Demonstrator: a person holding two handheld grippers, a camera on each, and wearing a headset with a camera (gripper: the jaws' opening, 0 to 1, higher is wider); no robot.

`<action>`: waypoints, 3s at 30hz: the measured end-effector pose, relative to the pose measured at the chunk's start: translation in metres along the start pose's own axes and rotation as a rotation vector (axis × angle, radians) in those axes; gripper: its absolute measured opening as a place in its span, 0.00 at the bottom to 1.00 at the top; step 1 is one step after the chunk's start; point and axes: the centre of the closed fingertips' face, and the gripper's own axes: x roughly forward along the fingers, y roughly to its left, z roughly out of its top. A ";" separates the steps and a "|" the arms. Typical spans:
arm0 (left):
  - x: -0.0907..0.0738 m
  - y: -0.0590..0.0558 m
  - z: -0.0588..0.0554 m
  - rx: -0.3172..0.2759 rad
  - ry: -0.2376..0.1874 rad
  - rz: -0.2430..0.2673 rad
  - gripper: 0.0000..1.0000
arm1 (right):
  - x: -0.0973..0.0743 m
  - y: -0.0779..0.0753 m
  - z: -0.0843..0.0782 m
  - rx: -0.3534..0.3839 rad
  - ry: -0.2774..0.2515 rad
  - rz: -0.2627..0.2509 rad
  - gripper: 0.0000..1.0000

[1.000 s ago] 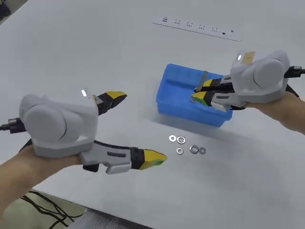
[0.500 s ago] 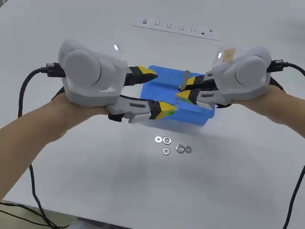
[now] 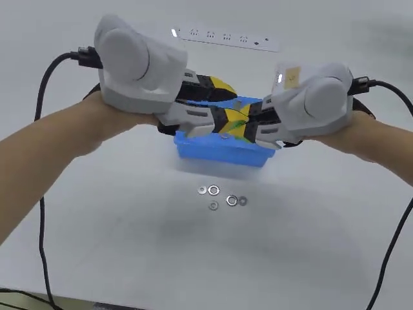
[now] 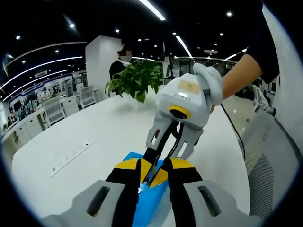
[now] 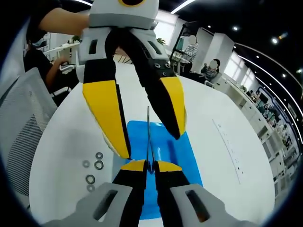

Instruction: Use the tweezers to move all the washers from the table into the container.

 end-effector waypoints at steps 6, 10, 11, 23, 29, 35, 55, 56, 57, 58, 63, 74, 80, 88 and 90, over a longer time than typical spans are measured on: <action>0.000 -0.012 -0.001 0.021 0.024 -0.073 0.19 | 0.000 0.003 0.005 -0.009 -0.011 0.009 0.08; -0.002 -0.011 -0.001 0.035 0.033 -0.068 0.14 | 0.000 0.004 0.006 -0.018 -0.010 0.013 0.08; -0.002 -0.010 -0.001 0.040 0.036 -0.064 0.12 | 0.000 0.005 0.006 -0.022 -0.009 0.014 0.08; -0.007 -0.010 0.005 0.156 0.059 -0.047 0.07 | -0.001 0.003 0.011 -0.031 -0.014 -0.001 0.09; -0.010 -0.010 0.011 0.167 0.058 -0.037 0.06 | -0.006 0.005 0.016 0.004 -0.028 0.003 0.11; -0.011 -0.009 0.016 0.185 0.065 -0.027 0.06 | -0.014 0.005 0.022 -0.002 -0.031 -0.011 0.13; -0.049 -0.022 0.031 0.215 0.049 0.033 0.06 | -0.055 0.019 0.029 0.118 -0.067 -0.082 0.32; -0.051 -0.023 0.030 0.212 0.047 0.036 0.06 | -0.057 0.021 0.028 0.132 -0.072 -0.090 0.33; -0.054 -0.026 0.029 0.208 0.045 0.039 0.06 | -0.061 0.022 0.026 0.150 -0.076 -0.099 0.34; -0.056 -0.028 0.027 0.205 0.044 0.039 0.06 | -0.063 0.024 0.024 0.158 -0.080 -0.103 0.35; -0.061 -0.042 0.014 0.187 0.037 0.035 0.06 | -0.070 0.039 0.007 0.194 -0.064 -0.116 0.42; -0.066 -0.066 -0.021 0.141 0.026 0.050 0.06 | -0.082 0.068 -0.021 0.233 -0.012 -0.116 0.63; -0.062 -0.079 -0.035 0.136 0.019 0.030 0.06 | -0.081 0.087 -0.040 0.242 0.026 -0.081 0.72; -0.050 -0.088 -0.042 0.132 0.000 -0.007 0.06 | -0.083 0.102 -0.063 0.294 0.049 -0.075 0.80; -0.048 -0.090 -0.045 0.128 0.004 -0.015 0.06 | -0.083 0.105 -0.065 0.313 0.042 -0.069 0.83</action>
